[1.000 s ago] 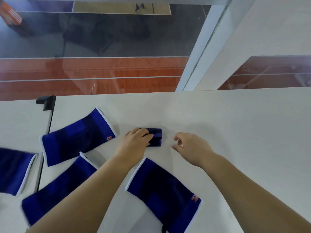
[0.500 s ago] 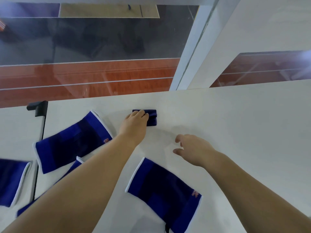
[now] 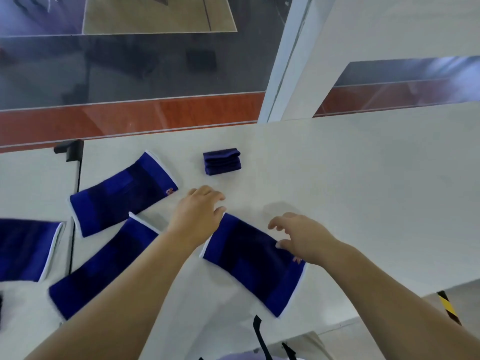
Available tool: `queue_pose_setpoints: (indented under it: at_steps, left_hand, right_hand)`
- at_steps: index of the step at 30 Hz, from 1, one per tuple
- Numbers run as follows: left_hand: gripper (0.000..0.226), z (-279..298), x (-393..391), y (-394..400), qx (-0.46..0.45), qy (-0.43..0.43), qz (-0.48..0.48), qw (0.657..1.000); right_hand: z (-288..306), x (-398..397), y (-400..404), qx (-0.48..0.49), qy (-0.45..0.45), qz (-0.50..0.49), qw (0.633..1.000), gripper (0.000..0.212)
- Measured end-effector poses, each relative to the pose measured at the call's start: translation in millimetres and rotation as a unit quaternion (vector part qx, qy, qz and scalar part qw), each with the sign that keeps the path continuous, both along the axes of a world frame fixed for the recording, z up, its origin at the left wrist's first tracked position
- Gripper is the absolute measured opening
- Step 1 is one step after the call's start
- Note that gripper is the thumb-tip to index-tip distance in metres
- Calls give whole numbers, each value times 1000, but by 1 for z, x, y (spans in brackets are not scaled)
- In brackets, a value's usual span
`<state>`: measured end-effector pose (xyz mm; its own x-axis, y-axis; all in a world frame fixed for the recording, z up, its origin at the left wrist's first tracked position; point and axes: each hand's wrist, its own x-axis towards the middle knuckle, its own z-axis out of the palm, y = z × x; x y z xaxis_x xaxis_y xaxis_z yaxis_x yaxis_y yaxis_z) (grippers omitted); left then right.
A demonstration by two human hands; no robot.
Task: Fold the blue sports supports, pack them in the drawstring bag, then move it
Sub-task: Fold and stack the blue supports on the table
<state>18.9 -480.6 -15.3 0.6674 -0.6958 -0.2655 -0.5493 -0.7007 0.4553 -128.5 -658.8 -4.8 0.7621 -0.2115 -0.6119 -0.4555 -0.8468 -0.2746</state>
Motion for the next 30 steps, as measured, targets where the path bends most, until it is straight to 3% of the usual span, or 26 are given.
queue_pose_setpoints:
  at_steps: [4, 8, 14, 17, 22, 25, 30]
  left_hand:
    - [31, -10, -35, 26, -24, 30, 33, 999]
    - [31, -14, -71, 46, -32, 27, 73, 996]
    - [34, -23, -114, 71, 24, 30, 99, 994]
    - [40, -25, -130, 85, 85, 18, 93, 992]
    - [49, -25, -146, 105, 113, 17, 57, 992]
    - [45, -19, -146, 109, 94, 32, 60, 993]
    - [34, -11, -132, 134, 9, 55, 178, 982]
  right_hand:
    - [-12, -29, 13, 5, -14, 67, 998, 60]
    - [-28, -51, 22, -19, -17, 119, 993, 65]
    - [-36, -65, 40, -17, -42, 48, 998, 69]
    - [-39, -70, 56, -26, -53, 24, 998, 67]
    - [-36, -70, 70, -29, -46, 44, 998, 65]
    - [-26, -64, 67, -46, -35, 57, 997, 54]
    - [-11, -45, 71, -109, -46, 62, 991, 40]
